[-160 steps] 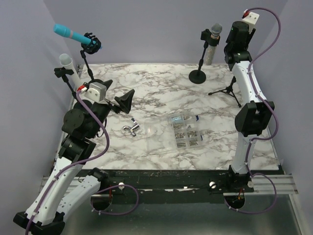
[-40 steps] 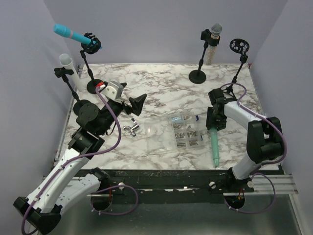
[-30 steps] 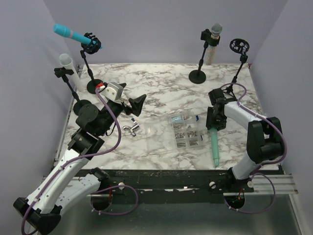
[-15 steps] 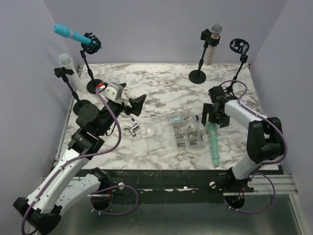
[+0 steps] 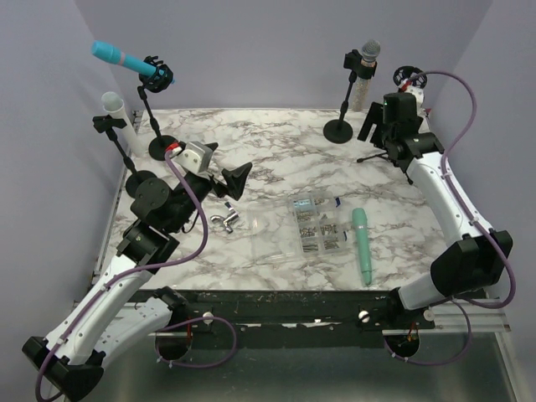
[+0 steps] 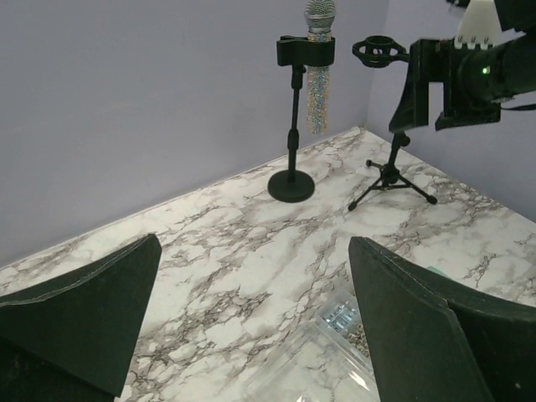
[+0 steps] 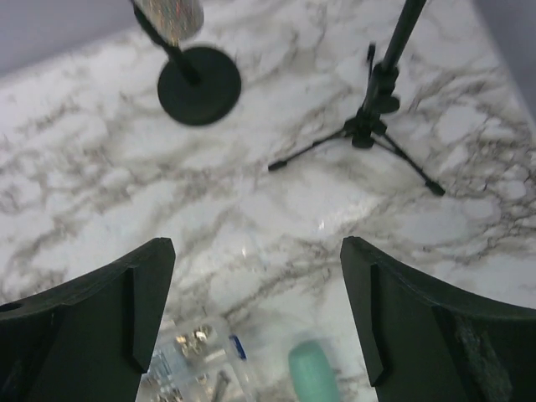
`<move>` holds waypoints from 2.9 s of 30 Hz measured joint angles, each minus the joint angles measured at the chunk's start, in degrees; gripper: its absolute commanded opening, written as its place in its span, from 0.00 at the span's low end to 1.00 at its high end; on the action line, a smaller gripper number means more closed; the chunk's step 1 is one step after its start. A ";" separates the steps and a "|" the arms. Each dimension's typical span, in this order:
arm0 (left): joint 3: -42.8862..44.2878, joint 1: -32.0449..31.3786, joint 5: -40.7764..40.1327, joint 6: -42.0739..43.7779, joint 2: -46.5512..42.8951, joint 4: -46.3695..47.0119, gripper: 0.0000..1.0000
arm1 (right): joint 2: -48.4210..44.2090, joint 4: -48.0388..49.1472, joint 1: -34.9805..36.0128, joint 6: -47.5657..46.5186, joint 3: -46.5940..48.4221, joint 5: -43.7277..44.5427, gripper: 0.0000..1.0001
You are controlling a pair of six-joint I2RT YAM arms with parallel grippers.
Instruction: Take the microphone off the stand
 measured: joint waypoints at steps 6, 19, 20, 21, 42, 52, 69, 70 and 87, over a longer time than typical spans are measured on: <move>-0.02 -0.44 0.00 0.04 -0.13 0.00 0.98 | -0.79 10.23 -2.56 -0.13 3.34 6.88 0.95; -0.02 -0.70 0.00 0.13 -1.27 0.00 0.99 | -1.57 37.46 -10.54 -4.66 -9.46 6.16 0.97; -0.02 -0.72 0.00 0.15 -1.27 0.00 0.99 | -1.57 40.11 -10.75 -4.81 -12.07 5.62 0.97; -0.02 -0.70 0.00 0.17 -1.25 0.00 0.98 | -1.57 42.32 -10.82 -4.96 -14.12 5.03 0.97; 7.37 -0.81 1.11 -7.06 8.17 -5.70 0.98 | 2.54 53.79 -27.96 13.99 -27.30 -26.21 0.82; 10.99 0.24 5.38 -9.70 13.09 -8.52 0.98 | 9.73 54.66 -30.12 25.49 -25.51 -36.44 0.66; 5.66 1.62 8.22 -6.14 11.13 -7.30 0.98 | 15.39 59.01 -30.25 31.93 -23.04 -39.15 0.40; 5.66 1.62 8.22 -5.97 11.17 -7.30 0.99 | 15.47 59.01 -30.25 32.02 -23.04 -39.12 0.38; 5.66 1.62 8.17 -5.07 11.72 -7.32 0.98 | 15.04 57.81 -29.83 25.44 -22.71 -35.76 0.01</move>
